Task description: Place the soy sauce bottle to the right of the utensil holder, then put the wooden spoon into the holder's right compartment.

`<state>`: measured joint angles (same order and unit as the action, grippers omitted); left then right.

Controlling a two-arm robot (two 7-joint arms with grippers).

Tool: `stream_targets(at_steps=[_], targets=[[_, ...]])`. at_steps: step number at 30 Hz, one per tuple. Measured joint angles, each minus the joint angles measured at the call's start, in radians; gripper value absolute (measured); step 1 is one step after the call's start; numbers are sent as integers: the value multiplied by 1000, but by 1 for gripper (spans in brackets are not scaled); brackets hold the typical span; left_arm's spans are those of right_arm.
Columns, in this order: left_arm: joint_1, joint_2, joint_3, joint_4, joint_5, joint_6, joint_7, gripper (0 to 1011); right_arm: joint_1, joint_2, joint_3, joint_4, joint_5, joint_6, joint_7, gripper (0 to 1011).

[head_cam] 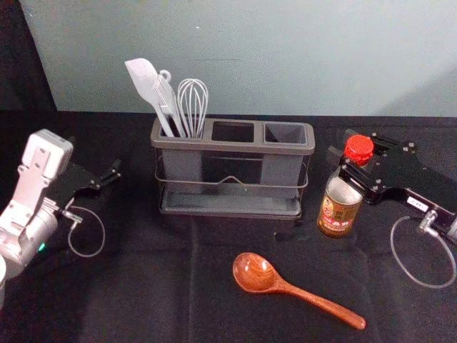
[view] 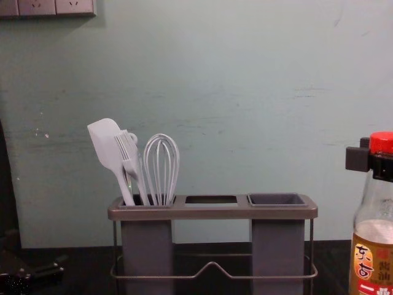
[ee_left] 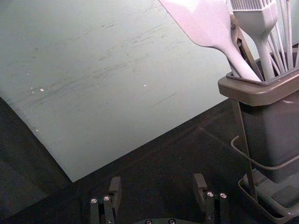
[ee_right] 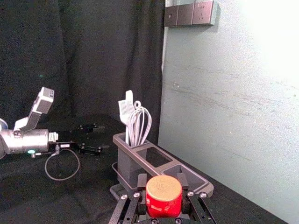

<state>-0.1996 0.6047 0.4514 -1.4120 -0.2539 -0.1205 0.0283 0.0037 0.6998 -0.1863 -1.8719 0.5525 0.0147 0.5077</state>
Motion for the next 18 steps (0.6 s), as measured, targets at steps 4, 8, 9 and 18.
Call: stream_targets(at_steps=[4, 8, 9, 18], targets=[[0, 0, 0, 0, 0, 0, 0, 1005, 0, 0, 1, 0, 0, -1, 0, 382], [0, 0, 0, 0, 0, 0, 0, 1005, -1, 0, 1, 0, 0, -1, 1, 382], [0, 0, 0, 0, 0, 0, 0, 1005, -1, 0, 1, 0, 0, -1, 1, 382], [0, 0, 0, 0, 0, 0, 0, 1005, -2, 0, 1, 0, 0, -2, 1, 381]])
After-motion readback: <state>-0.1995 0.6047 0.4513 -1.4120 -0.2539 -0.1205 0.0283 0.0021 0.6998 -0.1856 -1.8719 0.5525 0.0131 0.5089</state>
